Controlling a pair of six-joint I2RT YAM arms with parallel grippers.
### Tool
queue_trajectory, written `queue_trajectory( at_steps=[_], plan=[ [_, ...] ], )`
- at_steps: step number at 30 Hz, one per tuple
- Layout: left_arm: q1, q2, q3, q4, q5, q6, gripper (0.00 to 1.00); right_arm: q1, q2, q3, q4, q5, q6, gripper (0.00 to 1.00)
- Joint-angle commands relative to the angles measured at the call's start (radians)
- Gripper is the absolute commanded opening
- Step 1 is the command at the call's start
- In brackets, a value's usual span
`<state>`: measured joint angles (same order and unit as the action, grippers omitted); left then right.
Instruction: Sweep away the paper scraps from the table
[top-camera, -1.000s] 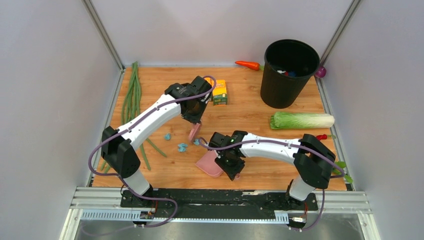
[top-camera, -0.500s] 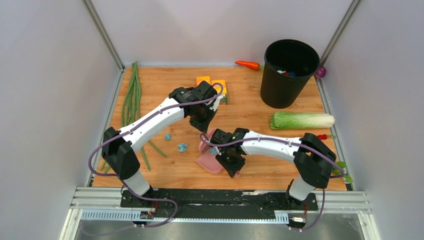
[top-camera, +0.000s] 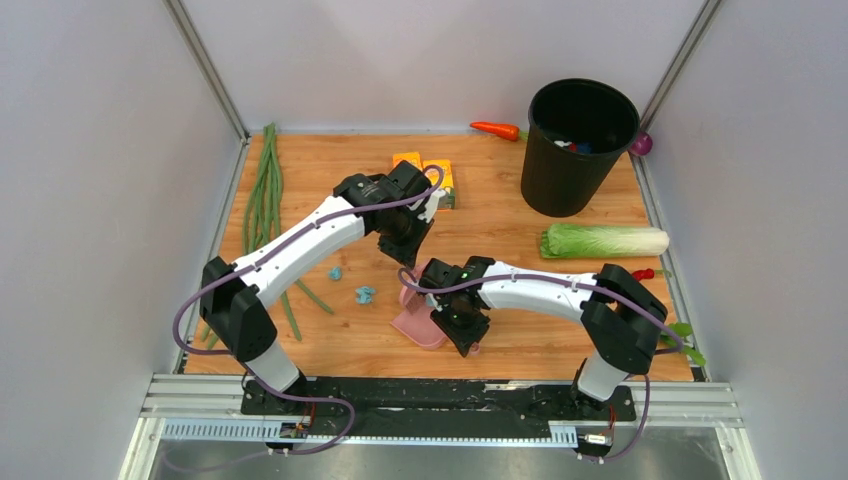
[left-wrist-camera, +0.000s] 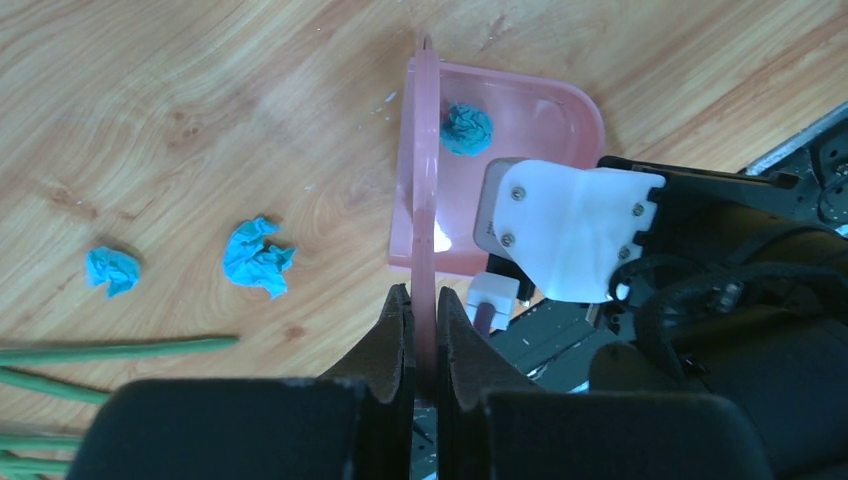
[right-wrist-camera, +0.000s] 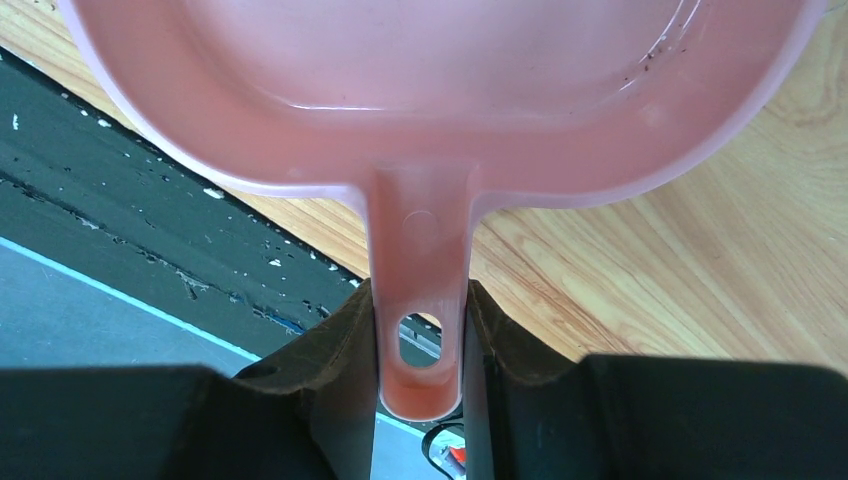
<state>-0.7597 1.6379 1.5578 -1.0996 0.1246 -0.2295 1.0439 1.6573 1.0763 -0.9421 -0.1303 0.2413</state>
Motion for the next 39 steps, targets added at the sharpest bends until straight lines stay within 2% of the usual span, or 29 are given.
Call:
queue_trajectory(
  at_steps=[1, 11, 25, 31, 39],
  plan=[
    [-0.006, -0.061, 0.024, -0.002, 0.049, -0.011, 0.0, 0.001, 0.016, 0.036, 0.023, 0.001, -0.005, 0.0],
    [-0.006, -0.156, -0.012, -0.014, 0.067, -0.016, 0.0, 0.001, 0.015, 0.043, 0.02, 0.057, 0.009, 0.0],
    [-0.004, -0.349, 0.093, -0.114, -0.36, -0.16, 0.0, -0.001, 0.025, 0.08, 0.02, 0.167, 0.029, 0.0],
    [-0.003, -0.458, 0.091, -0.154, -0.447, -0.198, 0.0, -0.001, 0.035, 0.164, -0.007, 0.211, 0.041, 0.0],
    [-0.003, -0.628, -0.045, -0.187, -0.493, -0.298, 0.0, 0.001, 0.068, 0.27, -0.043, 0.232, 0.01, 0.0]
  ],
)
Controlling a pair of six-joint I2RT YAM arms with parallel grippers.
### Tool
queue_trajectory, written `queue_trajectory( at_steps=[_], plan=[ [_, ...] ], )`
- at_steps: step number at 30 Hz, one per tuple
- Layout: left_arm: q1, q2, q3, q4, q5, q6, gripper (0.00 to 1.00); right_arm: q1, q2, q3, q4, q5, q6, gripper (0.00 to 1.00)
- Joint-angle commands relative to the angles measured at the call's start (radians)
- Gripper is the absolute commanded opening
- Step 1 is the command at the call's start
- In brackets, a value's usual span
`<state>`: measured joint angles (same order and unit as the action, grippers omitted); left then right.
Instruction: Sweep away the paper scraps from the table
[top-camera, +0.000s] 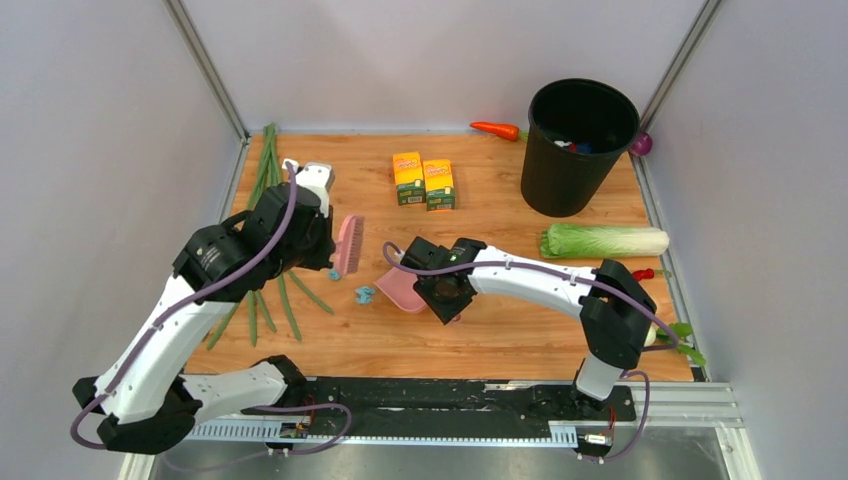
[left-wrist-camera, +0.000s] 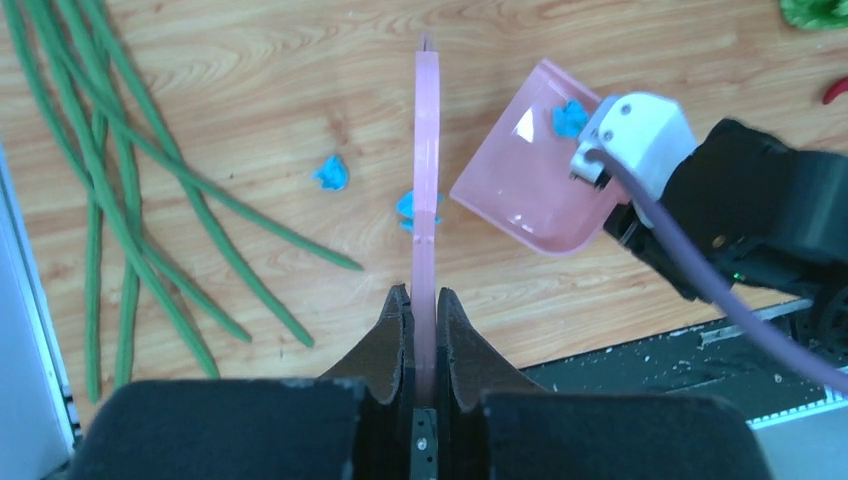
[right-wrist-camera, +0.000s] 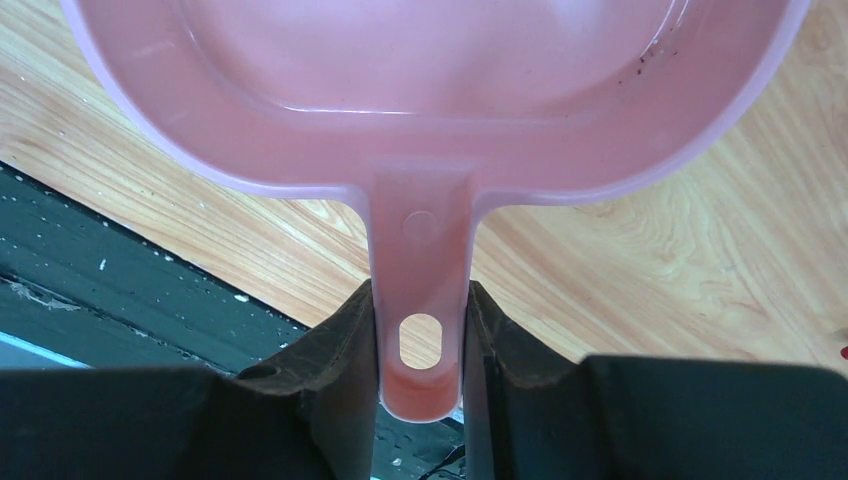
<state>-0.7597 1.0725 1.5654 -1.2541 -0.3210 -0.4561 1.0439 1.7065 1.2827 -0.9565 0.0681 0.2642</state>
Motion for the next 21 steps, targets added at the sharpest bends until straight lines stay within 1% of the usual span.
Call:
queue_trajectory(
  at_steps=[1, 6, 12, 18, 19, 21],
  plan=[
    [-0.003, -0.074, -0.062, -0.037, -0.049, -0.091, 0.0, -0.001, 0.022, 0.075, -0.03, 0.039, -0.017, 0.0],
    [-0.003, -0.152, -0.09, -0.086, -0.058, -0.139, 0.0, -0.025, 0.048, 0.148, -0.039, 0.016, -0.023, 0.0],
    [-0.003, -0.187, -0.082, -0.137, -0.067, -0.187, 0.0, -0.058, 0.096, 0.262, -0.057, -0.017, -0.04, 0.0],
    [-0.003, -0.23, -0.111, -0.154, -0.052, -0.236, 0.0, -0.107, 0.14, 0.359, -0.077, -0.051, -0.056, 0.0],
    [-0.003, -0.235, -0.113, -0.156, -0.046, -0.24, 0.0, -0.116, 0.146, 0.369, -0.079, -0.086, -0.056, 0.0],
    [-0.003, -0.236, -0.113, -0.159, -0.038, -0.248, 0.0, -0.136, 0.166, 0.4, -0.085, -0.106, -0.056, 0.0]
  ],
)
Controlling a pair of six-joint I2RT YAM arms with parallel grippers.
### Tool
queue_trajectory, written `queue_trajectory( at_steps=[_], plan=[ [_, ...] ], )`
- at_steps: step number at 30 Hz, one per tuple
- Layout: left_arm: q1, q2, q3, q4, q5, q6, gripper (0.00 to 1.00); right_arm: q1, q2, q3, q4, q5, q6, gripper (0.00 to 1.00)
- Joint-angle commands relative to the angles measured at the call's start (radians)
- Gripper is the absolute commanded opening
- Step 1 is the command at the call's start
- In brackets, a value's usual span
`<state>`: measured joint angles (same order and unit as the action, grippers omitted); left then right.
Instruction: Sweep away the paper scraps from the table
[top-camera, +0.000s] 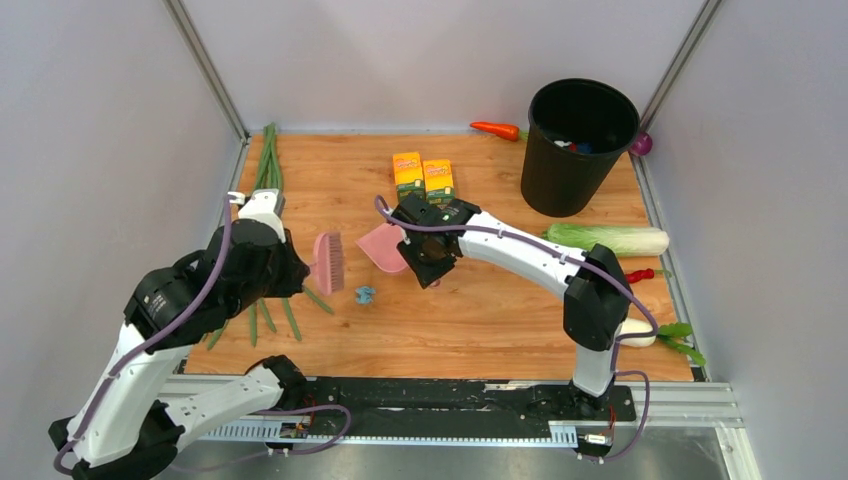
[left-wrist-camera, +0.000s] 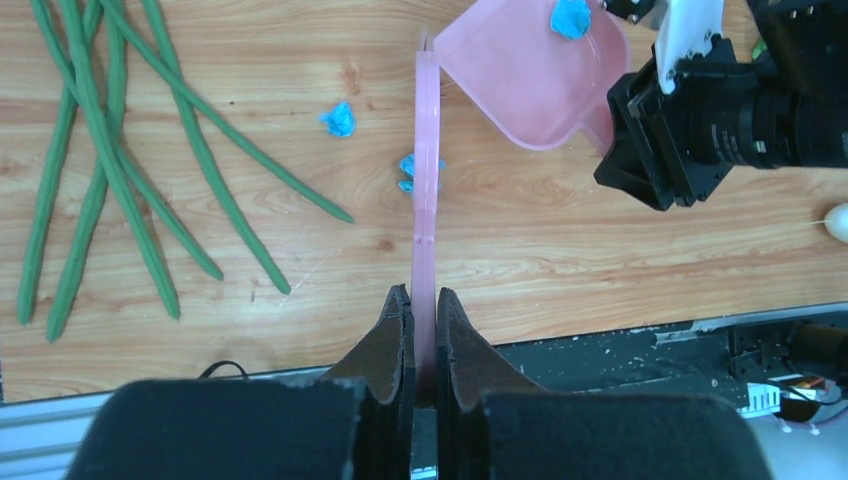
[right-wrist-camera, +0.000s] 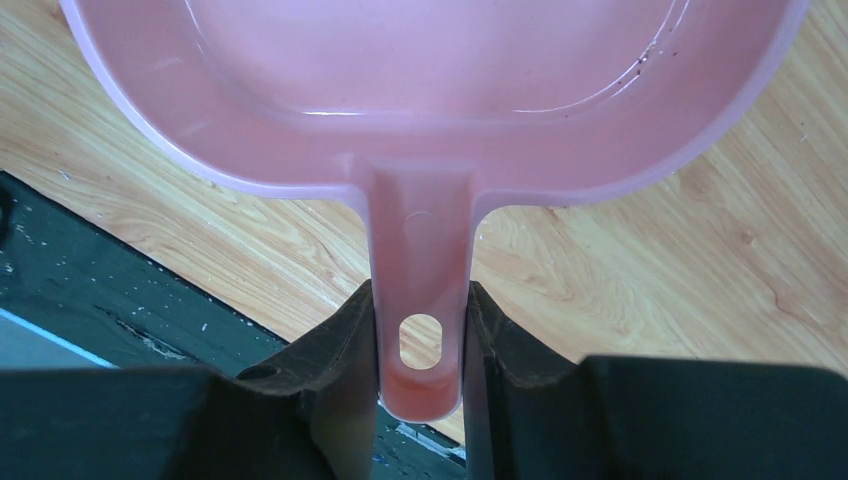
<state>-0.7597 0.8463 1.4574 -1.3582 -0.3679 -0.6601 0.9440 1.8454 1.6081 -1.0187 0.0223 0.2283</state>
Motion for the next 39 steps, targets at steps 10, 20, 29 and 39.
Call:
queue_trajectory(
  at_steps=[10, 20, 29, 39],
  plan=[
    [-0.003, -0.021, -0.097, 0.016, 0.075, -0.084, 0.0, -0.132, 0.147, 0.364, -0.127, -0.096, -0.015, 0.0],
    [-0.003, -0.03, -0.16, 0.041, 0.103, -0.072, 0.0, -0.212, 0.169, 0.5, -0.15, -0.162, 0.052, 0.0],
    [-0.003, -0.018, -0.17, 0.051, 0.124, -0.052, 0.0, -0.266, 0.158, 0.579, -0.152, -0.18, 0.091, 0.0],
    [-0.003, -0.061, -0.226, 0.036, 0.103, -0.016, 0.0, -0.385, 0.167, 0.705, -0.149, -0.262, 0.132, 0.0]
  ],
)
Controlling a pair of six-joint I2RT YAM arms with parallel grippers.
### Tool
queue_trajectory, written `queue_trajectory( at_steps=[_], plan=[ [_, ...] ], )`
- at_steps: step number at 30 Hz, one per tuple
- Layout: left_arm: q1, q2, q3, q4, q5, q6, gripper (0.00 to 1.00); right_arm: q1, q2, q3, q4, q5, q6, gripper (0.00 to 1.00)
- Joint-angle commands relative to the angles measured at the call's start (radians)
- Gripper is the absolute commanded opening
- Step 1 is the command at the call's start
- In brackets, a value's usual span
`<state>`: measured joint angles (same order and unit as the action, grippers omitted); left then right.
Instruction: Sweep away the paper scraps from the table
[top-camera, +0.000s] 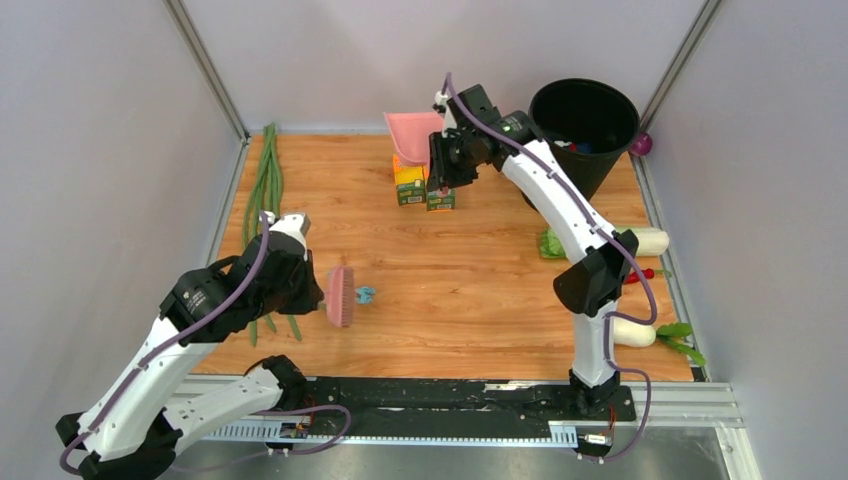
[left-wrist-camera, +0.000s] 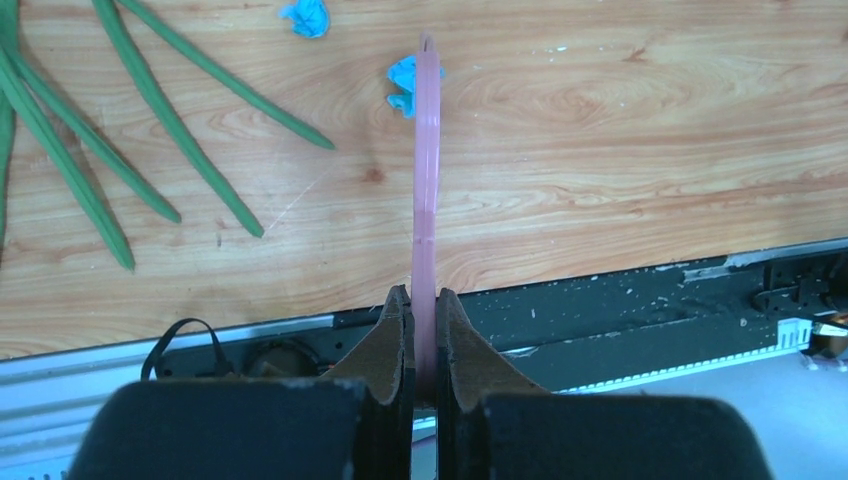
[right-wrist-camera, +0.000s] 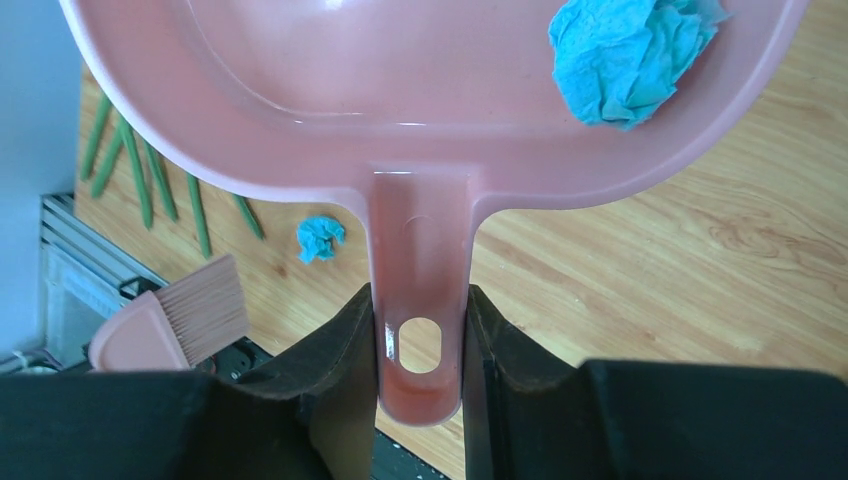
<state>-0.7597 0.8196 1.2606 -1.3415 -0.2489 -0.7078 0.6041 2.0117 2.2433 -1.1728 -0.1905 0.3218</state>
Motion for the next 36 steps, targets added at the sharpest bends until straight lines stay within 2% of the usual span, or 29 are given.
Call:
queue_trajectory(
  at_steps=[1, 8, 17, 23, 30, 36],
  plan=[
    [-0.003, -0.042, -0.046, 0.018, -0.021, 0.037, 0.0, -0.056, -0.002, 0.078, 0.005, -0.056, 0.043, 0.0],
    [-0.003, -0.083, -0.105, 0.028, -0.018, 0.057, 0.0, -0.162, -0.019, 0.14, 0.021, -0.147, 0.083, 0.0],
    [-0.001, -0.097, -0.122, 0.027, -0.02, 0.059, 0.0, -0.305, -0.067, 0.119, 0.076, -0.288, 0.129, 0.0],
    [-0.003, -0.111, -0.122, 0.019, -0.021, 0.041, 0.0, -0.417, -0.083, 0.102, 0.174, -0.447, 0.192, 0.0],
    [-0.003, -0.117, -0.13, 0.015, -0.015, 0.021, 0.0, -0.536, -0.139, -0.017, 0.35, -0.633, 0.309, 0.0],
    [-0.003, -0.12, -0.156, 0.034, -0.012, 0.007, 0.0, -0.59, -0.206, -0.155, 0.504, -0.691, 0.396, 0.0]
  ],
)
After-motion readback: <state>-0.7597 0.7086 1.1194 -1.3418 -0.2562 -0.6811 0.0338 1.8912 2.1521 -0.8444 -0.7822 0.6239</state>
